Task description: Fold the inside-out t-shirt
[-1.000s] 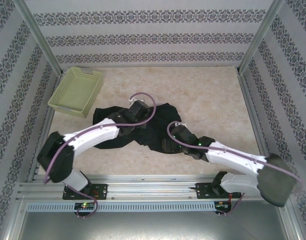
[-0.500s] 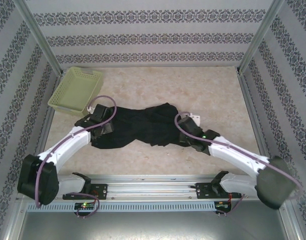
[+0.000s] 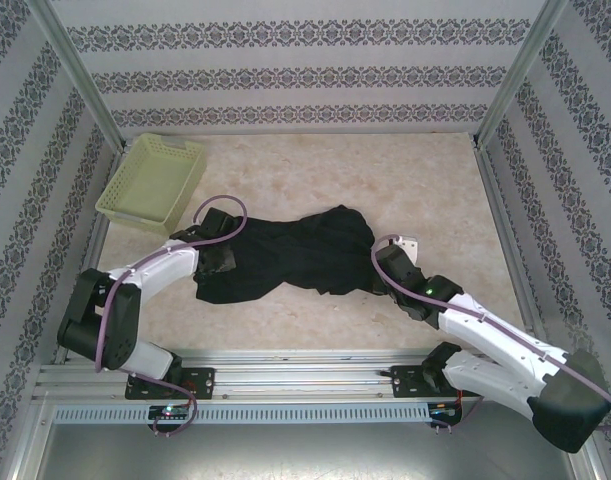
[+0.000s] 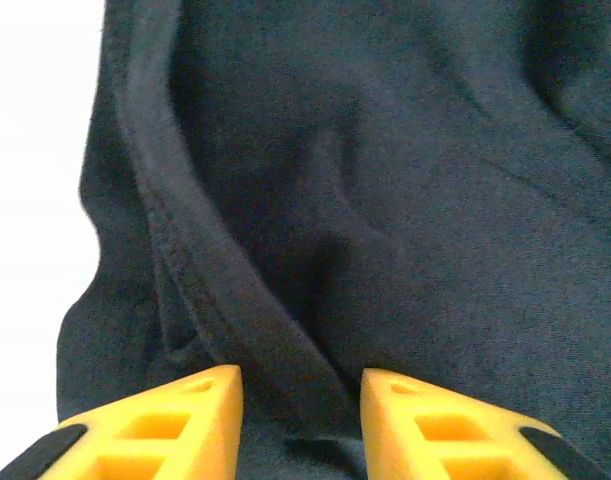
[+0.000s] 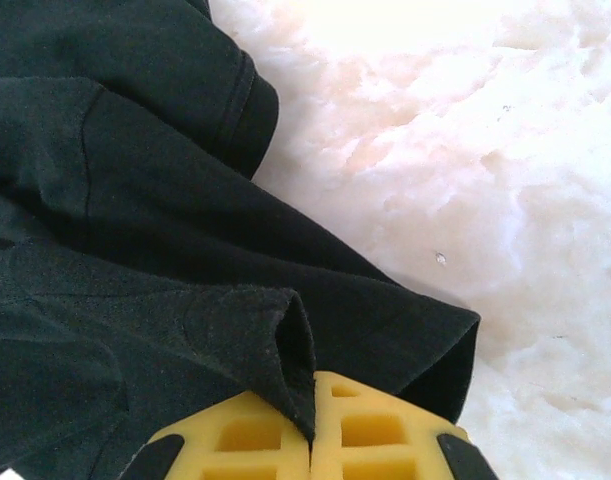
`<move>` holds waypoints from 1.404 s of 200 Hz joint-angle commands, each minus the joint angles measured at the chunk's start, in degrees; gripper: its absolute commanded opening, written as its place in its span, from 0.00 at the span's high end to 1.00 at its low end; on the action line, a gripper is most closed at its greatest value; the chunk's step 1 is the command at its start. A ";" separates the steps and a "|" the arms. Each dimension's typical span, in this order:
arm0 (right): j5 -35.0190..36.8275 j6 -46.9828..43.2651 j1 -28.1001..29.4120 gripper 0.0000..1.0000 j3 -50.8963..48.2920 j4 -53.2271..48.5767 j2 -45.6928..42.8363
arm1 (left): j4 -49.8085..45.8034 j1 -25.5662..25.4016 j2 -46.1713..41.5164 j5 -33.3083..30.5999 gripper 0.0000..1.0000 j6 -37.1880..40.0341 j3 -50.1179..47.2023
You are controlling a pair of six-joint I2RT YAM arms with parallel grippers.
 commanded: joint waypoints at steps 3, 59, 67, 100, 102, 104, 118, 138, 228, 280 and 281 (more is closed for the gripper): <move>2.24 0.36 -0.96 1.00 1.62 -2.53 -0.17 | 1.67 0.48 1.17 0.61 0.73 -0.17 1.62; 2.56 -1.66 -3.97 1.00 3.61 -5.27 -4.01 | 1.75 0.44 3.01 -0.66 0.89 0.95 3.74; 2.51 -1.77 -4.22 1.00 3.61 -5.18 -4.45 | 1.87 0.46 3.14 -0.95 0.90 0.95 3.79; 1.69 -1.18 -4.76 1.00 4.04 -5.26 -5.26 | 0.93 0.46 2.17 -1.36 0.91 0.71 3.67; 1.59 -1.16 -4.84 1.00 4.00 -5.17 -5.25 | 1.02 0.46 1.97 -1.36 0.89 0.71 3.52; 1.58 -1.16 -4.80 1.00 3.97 -5.17 -5.23 | 1.18 0.49 1.84 -1.36 0.88 0.69 3.28; 1.37 -1.39 -4.85 1.00 3.87 -4.74 -5.25 | 1.62 0.42 1.44 -0.54 0.70 0.58 2.51; 0.77 -1.22 -5.00 1.00 4.22 -4.66 -4.85 | 1.27 0.20 2.20 0.09 0.62 0.26 2.24; 1.19 -2.01 -6.12 1.00 5.60 -6.32 -5.48 | 2.34 0.22 6.37 1.87 0.77 0.95 4.07; 2.11 -11.10 -13.28 1.00 19.62 -15.17 -9.11 | -0.73 0.25 -6.82 6.98 1.00 4.55 11.67; 2.11 -11.40 -13.50 1.00 20.18 -15.40 -9.13 | -0.75 0.26 -7.29 7.11 1.00 4.64 11.92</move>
